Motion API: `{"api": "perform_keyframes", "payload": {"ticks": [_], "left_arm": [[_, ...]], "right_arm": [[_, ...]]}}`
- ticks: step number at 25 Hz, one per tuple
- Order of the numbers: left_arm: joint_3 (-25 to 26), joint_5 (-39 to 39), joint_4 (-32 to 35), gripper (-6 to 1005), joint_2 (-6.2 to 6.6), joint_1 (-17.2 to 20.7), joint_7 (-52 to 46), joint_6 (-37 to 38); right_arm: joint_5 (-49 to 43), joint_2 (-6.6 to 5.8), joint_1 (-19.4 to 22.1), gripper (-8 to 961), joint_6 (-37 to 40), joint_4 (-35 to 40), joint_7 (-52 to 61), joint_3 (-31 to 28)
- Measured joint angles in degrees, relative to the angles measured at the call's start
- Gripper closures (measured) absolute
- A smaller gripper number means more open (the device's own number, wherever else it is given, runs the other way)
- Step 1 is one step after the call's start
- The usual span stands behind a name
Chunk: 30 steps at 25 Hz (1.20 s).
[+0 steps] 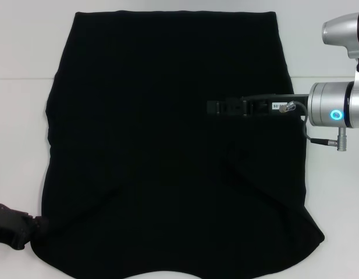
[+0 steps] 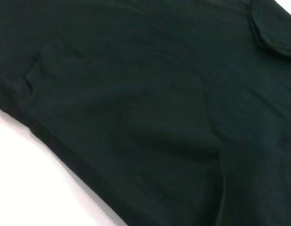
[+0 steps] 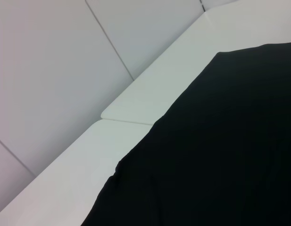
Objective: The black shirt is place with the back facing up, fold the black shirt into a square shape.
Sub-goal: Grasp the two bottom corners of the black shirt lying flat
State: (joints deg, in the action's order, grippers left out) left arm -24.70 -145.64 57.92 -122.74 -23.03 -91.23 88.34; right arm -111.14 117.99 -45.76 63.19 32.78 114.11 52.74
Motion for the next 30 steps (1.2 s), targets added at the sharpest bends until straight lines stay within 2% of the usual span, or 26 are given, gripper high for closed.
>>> {"api": "perform_keyframes", "payload": {"ticks": [5,7,8,9,15,21,25,29,30], "left_arm": [[0.43,0.01,0.38,987,0.20,0.17,0.00,0.79],[0.87,0.01,0.87,987,0.26,0.33,-0.05,1.54],[1.08,0.01,1.19,987,0.26,0.46,-0.17,1.72],[1.27,0.01,1.50,987,0.26,0.60,-0.28,1.85],[1.84,-0.60,1.97,986,0.23,1.09,-0.59,1.75],[3.20,-0.92,1.71,986,0.09,1.23,-0.70,1.86],[3.35,-0.73,1.50,986,-0.04,1.30,-0.79,1.93],[3.34,-0.40,1.42,986,-0.24,1.41,-0.85,1.83],[3.34,-0.34,1.40,986,-0.26,1.41,-0.85,1.84]], "right_arm": [[-0.12,-0.45,0.22,217,0.23,0.01,0.33,0.03],[-0.46,-0.95,0.46,217,0.92,0.01,1.48,0.25],[-1.29,-1.74,0.82,217,2.47,0.01,3.28,0.39],[-1.29,-1.74,0.82,217,2.47,0.01,3.28,0.39],[-5.99,-5.39,3.49,218,11.63,-0.04,7.83,0.09],[-6.92,-9.36,9.31,217,22.84,0.39,9.53,-2.54],[-7.09,-11.62,12.88,217,26.15,0.71,9.60,-4.26],[-9.11,-13.10,15.56,217,26.93,0.71,9.60,-4.84],[-9.67,-13.16,15.77,217,26.94,0.71,9.59,-5.01]]}}
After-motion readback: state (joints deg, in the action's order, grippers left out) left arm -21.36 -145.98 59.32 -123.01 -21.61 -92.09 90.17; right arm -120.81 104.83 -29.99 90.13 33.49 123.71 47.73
